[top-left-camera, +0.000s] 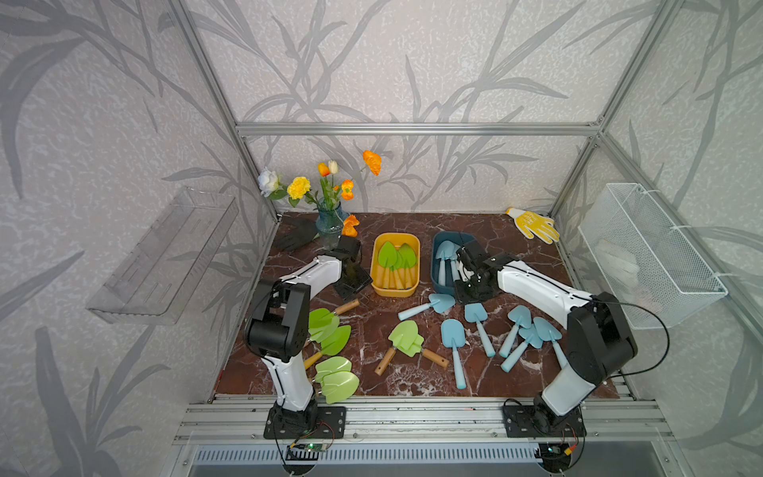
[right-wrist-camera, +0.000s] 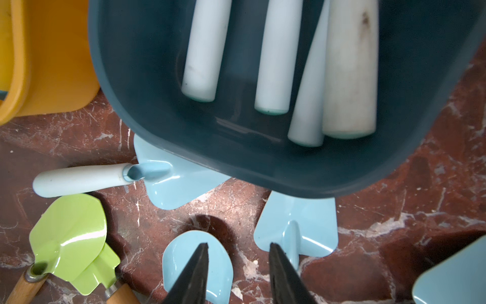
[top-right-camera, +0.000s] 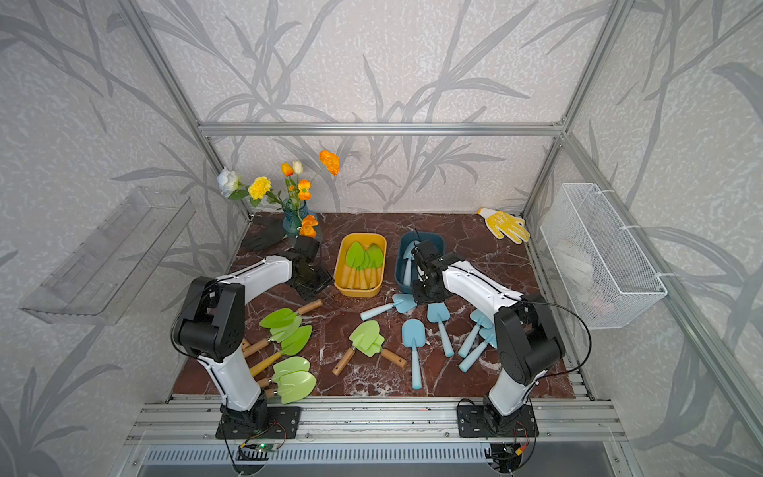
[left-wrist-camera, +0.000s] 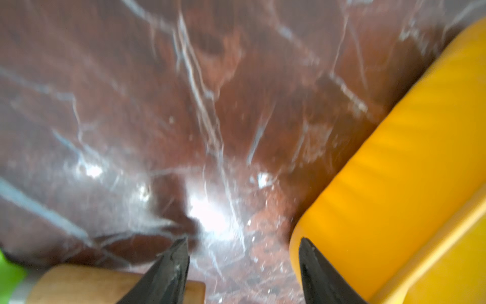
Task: Sort the small shovels by color and place them into the storage box
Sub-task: Pick up the shovel from the center of the board.
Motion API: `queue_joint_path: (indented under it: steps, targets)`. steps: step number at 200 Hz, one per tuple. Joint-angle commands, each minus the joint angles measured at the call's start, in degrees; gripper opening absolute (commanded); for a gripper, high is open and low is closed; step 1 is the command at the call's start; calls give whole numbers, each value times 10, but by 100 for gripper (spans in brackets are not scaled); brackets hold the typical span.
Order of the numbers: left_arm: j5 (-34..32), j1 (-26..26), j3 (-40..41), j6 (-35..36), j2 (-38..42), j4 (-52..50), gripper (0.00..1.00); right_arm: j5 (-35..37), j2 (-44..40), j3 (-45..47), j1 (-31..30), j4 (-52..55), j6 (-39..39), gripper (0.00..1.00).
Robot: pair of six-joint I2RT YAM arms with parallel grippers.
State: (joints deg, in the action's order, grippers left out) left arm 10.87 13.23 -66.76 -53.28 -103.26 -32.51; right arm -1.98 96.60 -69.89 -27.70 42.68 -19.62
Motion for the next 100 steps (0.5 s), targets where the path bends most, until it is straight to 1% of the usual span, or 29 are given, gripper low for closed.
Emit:
queue_joint_path:
  steps: [1, 33, 55, 74, 77, 100]
  targets:
    - [6, 15, 43, -16, 37, -15, 67, -2, -7, 4, -2, -1, 3, 40]
    - [3, 35, 106, -29, 94, -26, 67, -8, 2, -5, -2, -2, 5, 40]
    - [-19, 37, 136, -26, 151, -46, 67, -13, 9, -10, -2, -7, 6, 40]
    - [-54, 36, 131, -9, 192, -64, 68, -18, 9, -16, -4, -10, 6, 40]
    - [-58, 36, 128, -5, 197, -66, 68, -18, 23, -18, -4, -11, 6, 40]
    - [-83, 36, 102, 7, 216, -91, 68, -22, 39, -36, -13, -8, 9, 40]
